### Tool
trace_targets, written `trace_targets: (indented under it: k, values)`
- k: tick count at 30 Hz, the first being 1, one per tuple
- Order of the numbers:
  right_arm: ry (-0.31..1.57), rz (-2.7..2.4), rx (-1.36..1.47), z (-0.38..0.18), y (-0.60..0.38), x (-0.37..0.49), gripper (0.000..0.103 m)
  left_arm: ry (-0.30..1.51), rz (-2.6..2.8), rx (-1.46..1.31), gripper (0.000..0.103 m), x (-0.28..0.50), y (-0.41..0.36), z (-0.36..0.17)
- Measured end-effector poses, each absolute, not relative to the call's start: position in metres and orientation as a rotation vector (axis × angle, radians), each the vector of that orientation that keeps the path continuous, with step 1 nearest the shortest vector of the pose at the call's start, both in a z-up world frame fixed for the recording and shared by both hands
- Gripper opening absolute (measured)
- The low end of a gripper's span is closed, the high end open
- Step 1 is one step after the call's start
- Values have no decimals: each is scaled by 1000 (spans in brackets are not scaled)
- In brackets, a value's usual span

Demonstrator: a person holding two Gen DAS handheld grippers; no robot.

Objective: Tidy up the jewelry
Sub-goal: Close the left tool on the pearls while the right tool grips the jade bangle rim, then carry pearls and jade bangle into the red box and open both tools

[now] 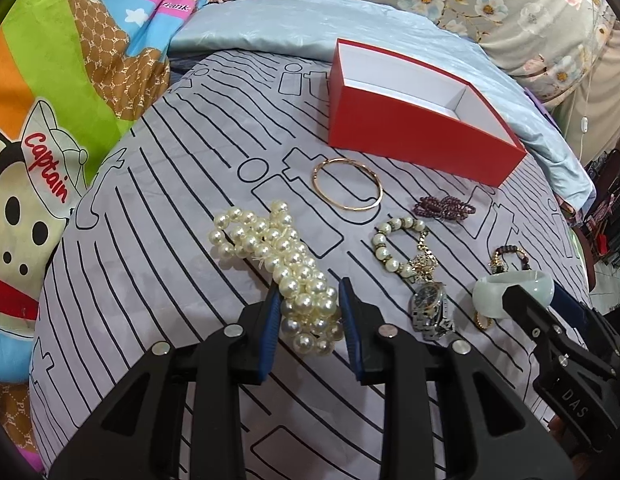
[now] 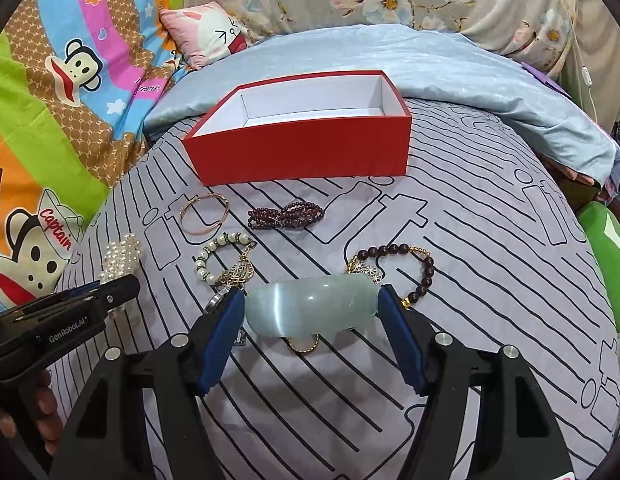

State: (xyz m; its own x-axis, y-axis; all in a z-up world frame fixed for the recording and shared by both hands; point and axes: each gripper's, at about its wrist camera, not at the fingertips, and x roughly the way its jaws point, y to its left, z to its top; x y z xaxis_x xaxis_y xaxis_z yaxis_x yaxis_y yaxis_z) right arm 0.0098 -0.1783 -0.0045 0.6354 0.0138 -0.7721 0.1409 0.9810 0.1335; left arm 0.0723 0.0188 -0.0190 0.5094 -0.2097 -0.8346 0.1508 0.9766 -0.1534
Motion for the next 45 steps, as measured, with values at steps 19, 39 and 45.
trace_targets:
  k: [19, 39, 45]
  values:
    - [828, -78, 166, 26, -190, 28, 0, 970, -274, -76, 27, 82, 12, 5]
    - [970, -12, 179, -28, -187, 72, 37, 1033, -249, -61, 27, 91, 10, -18]
    - [999, -26, 151, -40, -183, 83, 12, 1041, -254, -69, 27, 96, 12, -23]
